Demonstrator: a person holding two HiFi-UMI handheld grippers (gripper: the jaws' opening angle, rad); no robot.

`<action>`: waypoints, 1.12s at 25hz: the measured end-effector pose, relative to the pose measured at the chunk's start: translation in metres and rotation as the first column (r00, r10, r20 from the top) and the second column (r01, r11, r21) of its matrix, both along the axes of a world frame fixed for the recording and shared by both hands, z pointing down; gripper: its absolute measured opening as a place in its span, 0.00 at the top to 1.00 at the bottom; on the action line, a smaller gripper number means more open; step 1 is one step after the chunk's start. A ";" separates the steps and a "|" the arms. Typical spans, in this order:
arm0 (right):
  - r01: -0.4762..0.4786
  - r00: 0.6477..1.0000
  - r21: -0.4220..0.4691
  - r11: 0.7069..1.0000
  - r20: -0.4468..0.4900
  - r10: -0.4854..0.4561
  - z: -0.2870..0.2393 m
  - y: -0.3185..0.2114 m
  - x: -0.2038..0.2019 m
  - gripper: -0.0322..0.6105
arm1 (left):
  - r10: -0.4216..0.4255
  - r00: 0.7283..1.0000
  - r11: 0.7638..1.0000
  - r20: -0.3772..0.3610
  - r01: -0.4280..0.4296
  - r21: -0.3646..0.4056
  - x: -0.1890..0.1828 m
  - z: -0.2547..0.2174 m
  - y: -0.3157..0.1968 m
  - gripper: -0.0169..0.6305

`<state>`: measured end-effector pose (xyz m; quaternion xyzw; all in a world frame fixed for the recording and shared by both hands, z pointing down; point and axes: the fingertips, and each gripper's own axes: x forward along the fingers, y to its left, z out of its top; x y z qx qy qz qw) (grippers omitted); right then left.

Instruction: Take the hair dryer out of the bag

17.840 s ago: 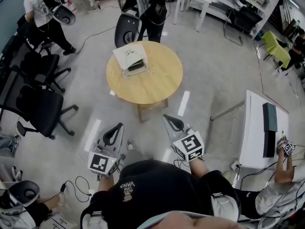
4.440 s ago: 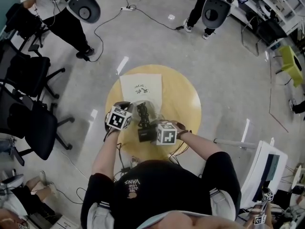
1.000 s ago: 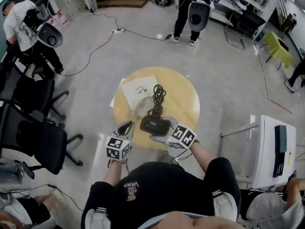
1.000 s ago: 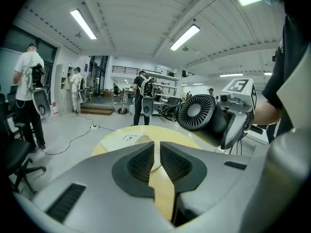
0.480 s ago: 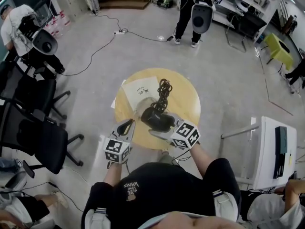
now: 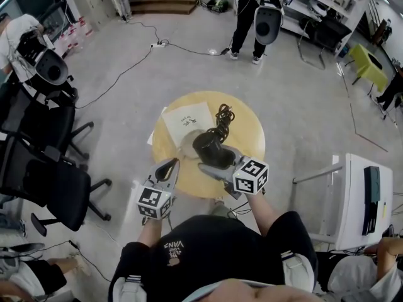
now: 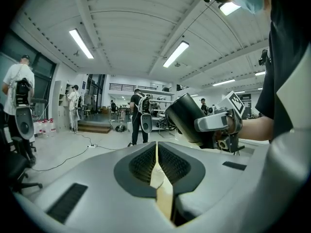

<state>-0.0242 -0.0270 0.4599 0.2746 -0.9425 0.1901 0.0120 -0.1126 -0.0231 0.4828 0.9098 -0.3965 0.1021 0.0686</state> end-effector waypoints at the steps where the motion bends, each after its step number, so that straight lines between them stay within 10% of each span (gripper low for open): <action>1: -0.007 1.000 -0.005 1.000 0.017 0.007 -0.001 0.000 0.001 0.40 | 0.002 1.000 1.000 -0.005 -0.002 0.004 0.001 -0.002 0.001 0.94; 28: -0.087 0.975 -0.080 0.993 0.196 0.101 -0.009 0.007 0.012 0.40 | 0.027 0.998 0.999 -0.054 -0.025 0.032 0.002 -0.016 0.018 0.96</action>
